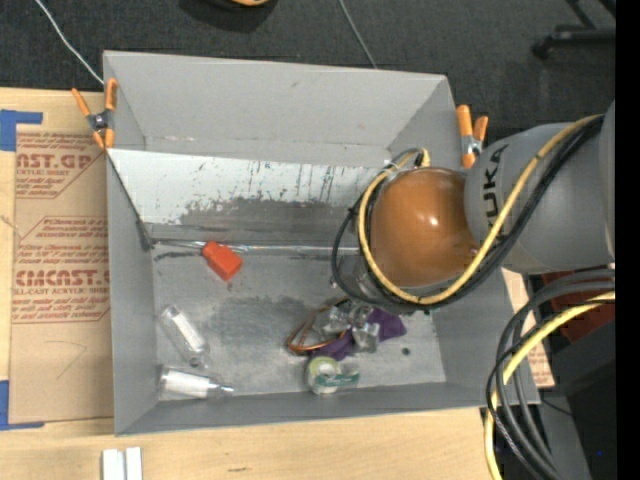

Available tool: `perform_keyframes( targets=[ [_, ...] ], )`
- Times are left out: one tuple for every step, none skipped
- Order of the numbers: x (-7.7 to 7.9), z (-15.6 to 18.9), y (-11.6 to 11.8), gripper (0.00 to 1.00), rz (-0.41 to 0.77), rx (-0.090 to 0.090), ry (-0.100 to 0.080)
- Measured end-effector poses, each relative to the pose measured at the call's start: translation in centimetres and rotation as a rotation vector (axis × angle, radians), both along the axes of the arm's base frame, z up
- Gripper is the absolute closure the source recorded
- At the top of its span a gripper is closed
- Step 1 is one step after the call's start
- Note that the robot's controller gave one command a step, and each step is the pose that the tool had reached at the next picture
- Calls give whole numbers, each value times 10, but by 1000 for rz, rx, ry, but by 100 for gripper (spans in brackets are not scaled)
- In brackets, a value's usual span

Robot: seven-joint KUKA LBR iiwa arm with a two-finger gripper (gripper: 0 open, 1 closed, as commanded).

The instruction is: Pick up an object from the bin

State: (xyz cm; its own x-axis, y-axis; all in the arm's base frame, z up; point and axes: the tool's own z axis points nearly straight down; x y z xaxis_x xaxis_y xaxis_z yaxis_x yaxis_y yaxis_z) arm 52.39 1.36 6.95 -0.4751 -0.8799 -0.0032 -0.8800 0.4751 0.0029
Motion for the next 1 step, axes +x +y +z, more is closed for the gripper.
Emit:
perform_keyframes(
  targets=[
    [0,0,0,100,0,0,0]
  ],
)
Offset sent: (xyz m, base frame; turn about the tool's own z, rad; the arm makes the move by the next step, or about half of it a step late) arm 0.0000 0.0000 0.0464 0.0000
